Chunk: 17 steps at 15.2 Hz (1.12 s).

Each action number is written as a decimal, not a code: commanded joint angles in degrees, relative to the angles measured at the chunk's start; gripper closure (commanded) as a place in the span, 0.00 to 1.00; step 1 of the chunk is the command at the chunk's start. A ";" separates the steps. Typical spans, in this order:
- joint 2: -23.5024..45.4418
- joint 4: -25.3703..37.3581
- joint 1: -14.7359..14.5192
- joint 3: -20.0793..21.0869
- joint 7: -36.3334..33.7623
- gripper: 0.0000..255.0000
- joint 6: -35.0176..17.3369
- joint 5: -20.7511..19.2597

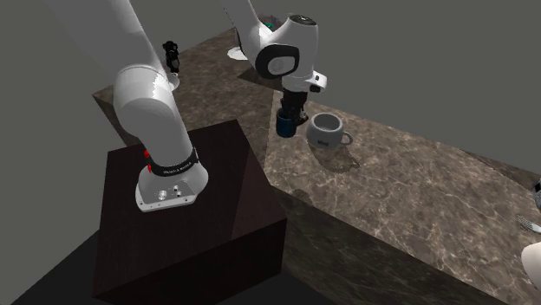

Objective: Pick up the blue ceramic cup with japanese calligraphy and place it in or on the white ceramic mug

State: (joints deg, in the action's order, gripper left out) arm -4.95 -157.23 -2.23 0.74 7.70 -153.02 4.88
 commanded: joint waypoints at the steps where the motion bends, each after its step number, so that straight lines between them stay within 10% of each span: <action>1: -1.95 0.08 0.10 -0.03 -0.20 1.00 2.06 -0.29; 6: -5.81 0.65 0.25 -0.01 -0.63 1.00 6.49 -0.75; 17: 14.40 28.45 0.19 0.11 -1.95 1.00 14.04 -1.83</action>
State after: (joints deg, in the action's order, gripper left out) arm 7.37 -131.68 -2.13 0.94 5.65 -139.80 3.12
